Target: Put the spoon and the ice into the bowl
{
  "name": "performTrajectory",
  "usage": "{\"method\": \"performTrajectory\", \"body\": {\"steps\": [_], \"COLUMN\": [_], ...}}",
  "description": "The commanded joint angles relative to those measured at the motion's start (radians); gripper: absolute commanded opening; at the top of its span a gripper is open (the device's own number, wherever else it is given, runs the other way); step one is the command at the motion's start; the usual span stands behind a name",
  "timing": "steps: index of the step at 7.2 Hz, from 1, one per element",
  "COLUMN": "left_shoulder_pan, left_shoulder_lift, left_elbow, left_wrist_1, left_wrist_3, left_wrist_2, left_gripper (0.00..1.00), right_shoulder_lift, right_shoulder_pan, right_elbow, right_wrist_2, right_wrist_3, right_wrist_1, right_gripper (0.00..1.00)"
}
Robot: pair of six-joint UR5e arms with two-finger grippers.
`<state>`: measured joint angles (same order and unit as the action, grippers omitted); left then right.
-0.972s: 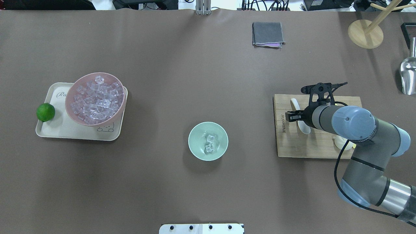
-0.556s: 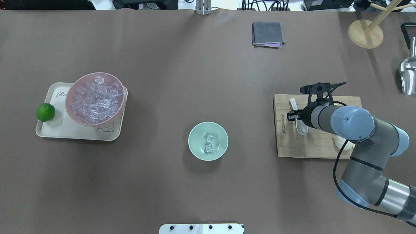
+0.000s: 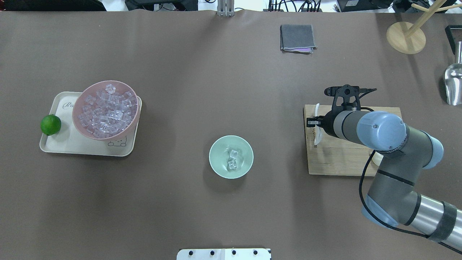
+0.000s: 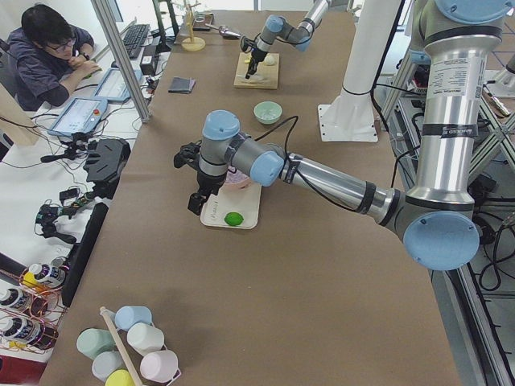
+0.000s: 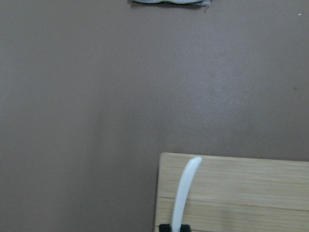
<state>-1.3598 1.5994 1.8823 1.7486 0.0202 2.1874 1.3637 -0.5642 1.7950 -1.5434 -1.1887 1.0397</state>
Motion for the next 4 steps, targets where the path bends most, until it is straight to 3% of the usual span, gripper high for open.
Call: {"method": "performTrajectory", "body": {"steps": [1, 4], "left_shoulder_pan": [0.001, 0.002], "left_shoulder_lift": [0.001, 0.004], "left_elbow": [-0.003, -0.011], "left_wrist_1": [0.000, 0.002], "left_wrist_3": [0.003, 0.006], "left_wrist_2": [0.000, 0.000], "left_gripper": [0.99, 0.99], "right_shoulder_lift": [-0.119, -0.387], "right_shoulder_pan": [0.054, 0.228], "right_elbow": [0.049, 0.050], "right_wrist_2": [0.040, 0.205], "right_wrist_3": [-0.191, -0.502], "right_wrist_1": [0.185, 0.528], "right_gripper": [0.00, 0.00]}}
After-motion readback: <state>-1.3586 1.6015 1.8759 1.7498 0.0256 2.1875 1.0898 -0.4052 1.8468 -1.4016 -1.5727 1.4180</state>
